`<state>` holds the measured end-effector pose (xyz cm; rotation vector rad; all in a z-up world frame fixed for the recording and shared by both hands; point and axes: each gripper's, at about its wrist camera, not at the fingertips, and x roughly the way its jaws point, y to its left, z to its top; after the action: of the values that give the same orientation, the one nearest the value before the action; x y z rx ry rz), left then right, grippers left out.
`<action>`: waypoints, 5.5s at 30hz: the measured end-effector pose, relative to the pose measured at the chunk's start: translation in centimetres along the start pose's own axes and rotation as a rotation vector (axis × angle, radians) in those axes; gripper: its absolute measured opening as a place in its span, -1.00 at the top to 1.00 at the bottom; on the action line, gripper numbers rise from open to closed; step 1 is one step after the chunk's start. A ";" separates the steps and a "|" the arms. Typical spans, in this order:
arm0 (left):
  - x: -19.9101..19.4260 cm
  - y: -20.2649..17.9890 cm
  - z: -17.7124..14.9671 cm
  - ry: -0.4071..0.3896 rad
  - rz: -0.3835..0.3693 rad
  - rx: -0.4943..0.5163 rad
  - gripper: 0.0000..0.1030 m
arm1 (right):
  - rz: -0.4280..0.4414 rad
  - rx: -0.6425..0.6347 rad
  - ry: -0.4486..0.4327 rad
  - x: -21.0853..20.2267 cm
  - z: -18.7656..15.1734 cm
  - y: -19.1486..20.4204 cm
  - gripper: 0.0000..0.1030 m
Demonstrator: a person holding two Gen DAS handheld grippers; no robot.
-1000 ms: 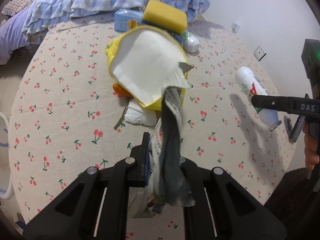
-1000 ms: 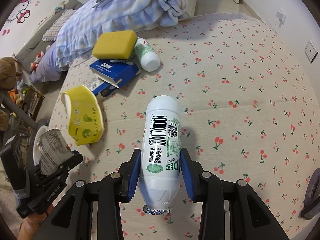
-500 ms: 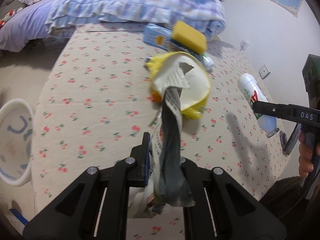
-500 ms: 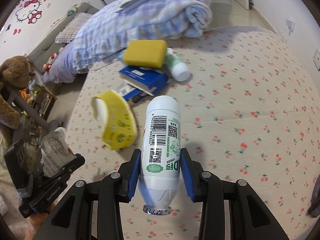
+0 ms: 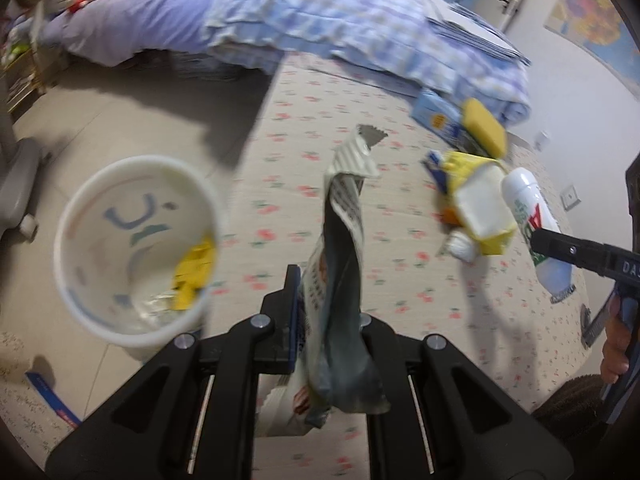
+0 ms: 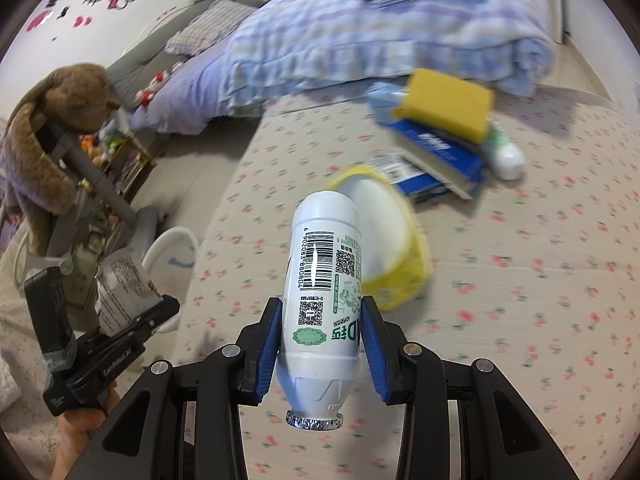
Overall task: Collect trash
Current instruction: 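Carry the snack bag with the left tool to the wastebasket and release it, then drop the white bottle from the right tool into the wastebasket, then move the left tool to the yellow-rimmed paper bowl and grasp its rim, then lift the paper bowl with the left tool while the right tool reaches the orange peel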
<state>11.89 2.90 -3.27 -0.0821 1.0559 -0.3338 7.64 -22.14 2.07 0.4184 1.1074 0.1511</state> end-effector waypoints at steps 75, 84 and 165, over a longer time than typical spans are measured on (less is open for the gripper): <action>-4.3 10.2 0.0 0.028 0.285 -0.255 -0.77 | -0.054 -0.164 -0.054 4.8 1.4 9.2 -0.50; -1.6 4.7 0.9 0.068 0.254 -0.176 -0.77 | -0.118 -0.119 -0.136 0.3 1.6 3.3 -0.50; -1.2 -5.5 4.7 -0.152 -0.102 -0.152 0.57 | -0.157 0.070 0.071 3.8 2.6 -5.6 -0.52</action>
<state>14.12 -2.36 1.28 -0.2941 0.9270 -0.3333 11.15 -26.66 -2.35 0.3892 1.2131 -0.0108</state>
